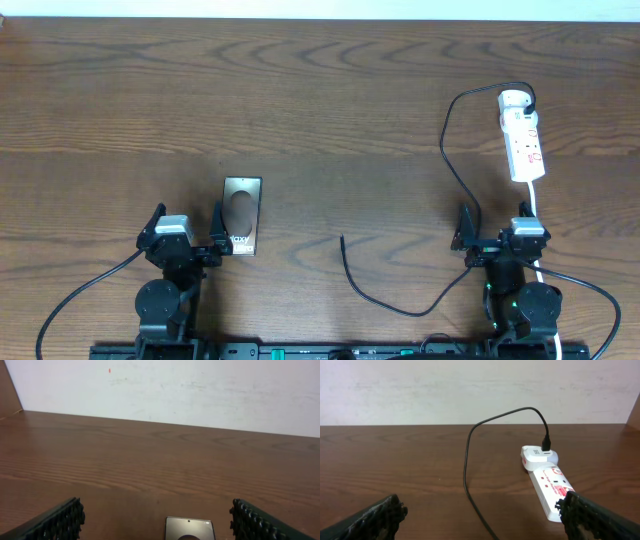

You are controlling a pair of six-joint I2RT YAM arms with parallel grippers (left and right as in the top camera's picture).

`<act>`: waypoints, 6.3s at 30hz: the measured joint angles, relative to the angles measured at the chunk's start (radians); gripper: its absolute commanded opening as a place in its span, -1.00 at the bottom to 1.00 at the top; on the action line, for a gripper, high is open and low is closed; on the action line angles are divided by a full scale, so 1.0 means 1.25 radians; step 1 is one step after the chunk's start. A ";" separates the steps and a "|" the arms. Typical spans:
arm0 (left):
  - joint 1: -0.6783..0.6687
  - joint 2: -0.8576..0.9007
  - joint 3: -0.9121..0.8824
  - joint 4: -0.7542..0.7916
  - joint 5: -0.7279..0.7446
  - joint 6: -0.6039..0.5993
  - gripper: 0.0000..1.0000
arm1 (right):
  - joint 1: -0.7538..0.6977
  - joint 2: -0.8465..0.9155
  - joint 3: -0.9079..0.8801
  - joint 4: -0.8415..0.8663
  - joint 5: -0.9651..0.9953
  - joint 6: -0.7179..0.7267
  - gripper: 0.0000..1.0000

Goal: Plug charger to phone and switch on socket

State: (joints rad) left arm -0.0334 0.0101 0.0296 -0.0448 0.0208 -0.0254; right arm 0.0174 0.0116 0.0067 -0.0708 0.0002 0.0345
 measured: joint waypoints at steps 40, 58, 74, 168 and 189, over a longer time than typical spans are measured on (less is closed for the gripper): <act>0.000 0.000 0.000 0.000 0.000 0.000 0.85 | 0.000 0.000 0.000 0.000 0.000 0.000 0.99; 0.000 0.000 0.000 0.000 0.000 0.000 0.84 | 0.000 0.000 0.000 0.000 0.000 0.000 0.98; 0.000 0.000 0.000 0.000 0.000 0.000 0.84 | 0.000 0.000 0.000 0.000 0.000 0.000 0.98; -0.102 1.417 1.073 -0.787 0.037 -0.045 0.84 | 0.000 0.000 0.000 0.000 0.000 0.000 0.99; -0.154 1.368 0.939 -0.706 0.002 -0.081 0.85 | 0.000 0.000 0.000 0.000 0.000 0.000 0.98</act>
State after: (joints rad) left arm -0.2264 1.7206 1.2034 -0.9279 0.0227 -0.1272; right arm 0.0174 0.0120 0.0067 -0.0708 0.0006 0.0345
